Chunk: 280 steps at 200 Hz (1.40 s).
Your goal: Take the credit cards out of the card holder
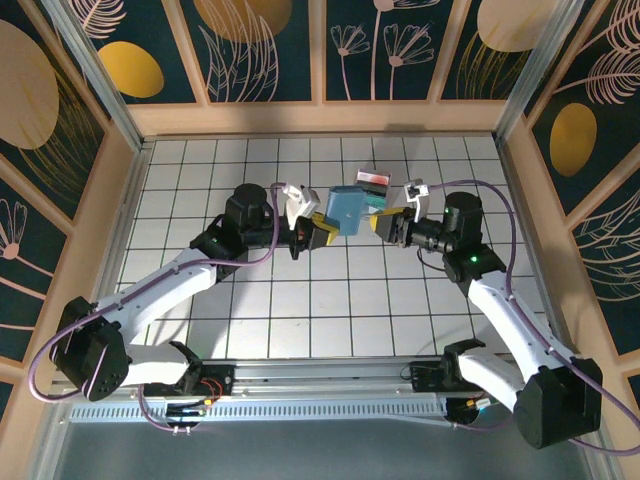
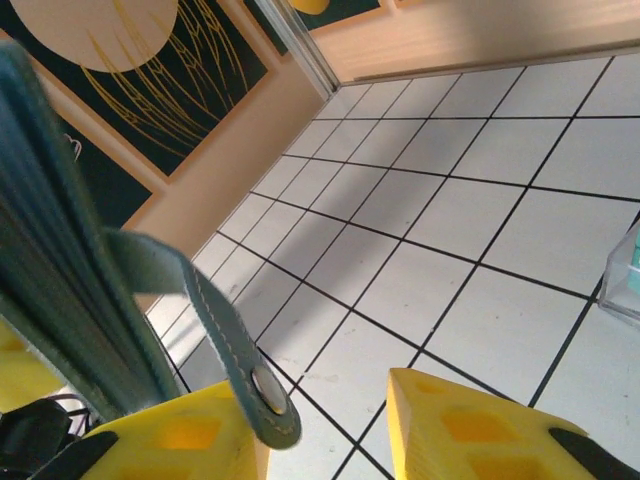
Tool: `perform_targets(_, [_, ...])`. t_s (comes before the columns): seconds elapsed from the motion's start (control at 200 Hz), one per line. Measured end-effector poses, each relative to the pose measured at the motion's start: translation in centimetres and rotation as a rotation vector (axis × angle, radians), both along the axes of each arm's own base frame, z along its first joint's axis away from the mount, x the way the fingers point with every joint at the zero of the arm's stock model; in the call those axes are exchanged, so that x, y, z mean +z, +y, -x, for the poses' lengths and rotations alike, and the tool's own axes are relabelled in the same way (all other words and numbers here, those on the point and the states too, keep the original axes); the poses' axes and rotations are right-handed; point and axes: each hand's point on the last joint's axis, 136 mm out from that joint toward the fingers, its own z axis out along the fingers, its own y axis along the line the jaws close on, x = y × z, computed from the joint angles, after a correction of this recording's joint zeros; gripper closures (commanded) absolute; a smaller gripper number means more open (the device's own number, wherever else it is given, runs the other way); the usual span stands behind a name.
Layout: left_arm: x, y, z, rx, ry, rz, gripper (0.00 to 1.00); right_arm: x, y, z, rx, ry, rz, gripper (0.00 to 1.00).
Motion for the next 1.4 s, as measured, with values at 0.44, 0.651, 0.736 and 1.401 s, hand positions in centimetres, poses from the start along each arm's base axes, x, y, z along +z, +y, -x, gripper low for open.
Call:
perform_targets(0.44, [-0.2,0.0,1.1,-0.059,0.006,-0.007,1.0,2.5,0.6,3.3,0.17,-0.114,-0.034,0.28])
perform_targets(0.651, [-0.4,0.2,1.6,-0.095,0.004,-0.012,1.0,4.9,1.0,5.5,0.263,-0.217,-0.054,0.23])
perform_targets(0.736, [-0.5,0.2,2.2,-0.129,0.006,-0.013,1.0,5.1,1.2,5.4,0.279,-0.22,-0.059,0.23])
perform_targets(1.401, [-0.5,0.0,3.4,-0.212,0.024,0.004,1.0,5.8,3.9,6.4,0.463,-0.209,-0.142,0.72])
